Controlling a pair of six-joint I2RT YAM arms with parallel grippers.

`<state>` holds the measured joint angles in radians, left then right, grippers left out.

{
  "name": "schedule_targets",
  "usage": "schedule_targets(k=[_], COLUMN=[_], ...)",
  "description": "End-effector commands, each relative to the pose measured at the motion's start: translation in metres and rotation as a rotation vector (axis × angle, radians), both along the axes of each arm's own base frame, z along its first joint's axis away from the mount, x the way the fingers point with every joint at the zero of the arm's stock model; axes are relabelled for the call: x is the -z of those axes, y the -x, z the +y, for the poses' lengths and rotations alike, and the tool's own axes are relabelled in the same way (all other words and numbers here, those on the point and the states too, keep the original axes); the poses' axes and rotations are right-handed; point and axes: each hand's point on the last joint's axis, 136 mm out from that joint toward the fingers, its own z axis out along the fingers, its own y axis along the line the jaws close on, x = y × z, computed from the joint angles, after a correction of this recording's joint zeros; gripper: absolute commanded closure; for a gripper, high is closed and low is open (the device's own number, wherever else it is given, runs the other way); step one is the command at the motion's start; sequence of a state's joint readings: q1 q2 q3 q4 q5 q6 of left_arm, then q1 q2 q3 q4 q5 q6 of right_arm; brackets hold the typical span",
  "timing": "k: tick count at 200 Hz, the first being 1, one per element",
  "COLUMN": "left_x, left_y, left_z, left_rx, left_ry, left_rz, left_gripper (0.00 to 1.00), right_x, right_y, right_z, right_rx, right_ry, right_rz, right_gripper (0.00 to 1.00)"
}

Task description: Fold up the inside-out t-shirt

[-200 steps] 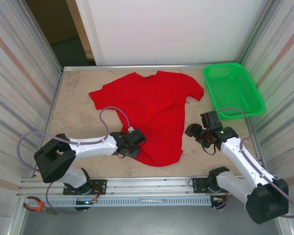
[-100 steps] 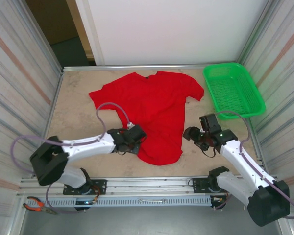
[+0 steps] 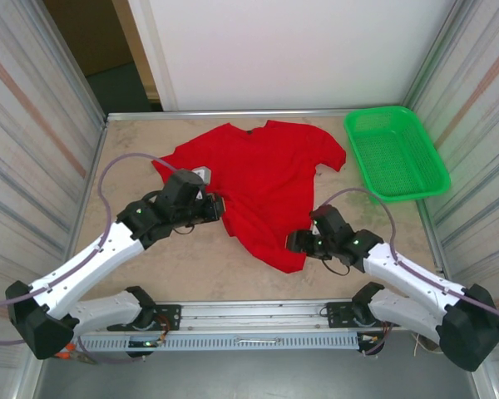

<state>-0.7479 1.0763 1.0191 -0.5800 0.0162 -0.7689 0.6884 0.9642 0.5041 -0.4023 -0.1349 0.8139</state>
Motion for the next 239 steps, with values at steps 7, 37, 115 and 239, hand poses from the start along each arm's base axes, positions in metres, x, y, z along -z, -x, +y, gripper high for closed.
schedule_targets(k=[7,37,115,239], left_x=[-0.010,-0.011,-0.015,-0.086], left_y=[0.003,0.002,0.002,-0.025], left_z=[0.005,0.014,0.022,0.053], left_rx=[-0.028,-0.057,-0.071,-0.152], left_ry=[0.033,0.038,0.035,0.142], left_rz=[0.014,0.008,0.001,-0.111], left_gripper=[1.00,1.00,1.00,1.00], right_x=[0.025,0.046,0.044,-0.015], right_y=[0.002,0.016,0.043,-0.016], right_z=[-0.009,-0.023,-0.005,0.027], right_rx=[0.016,0.066,0.031,0.027], right_ry=[0.125,0.263,0.269,0.184], right_rz=[0.019,0.105,0.113,-0.054], right_gripper=[0.42,0.44,0.39,1.00])
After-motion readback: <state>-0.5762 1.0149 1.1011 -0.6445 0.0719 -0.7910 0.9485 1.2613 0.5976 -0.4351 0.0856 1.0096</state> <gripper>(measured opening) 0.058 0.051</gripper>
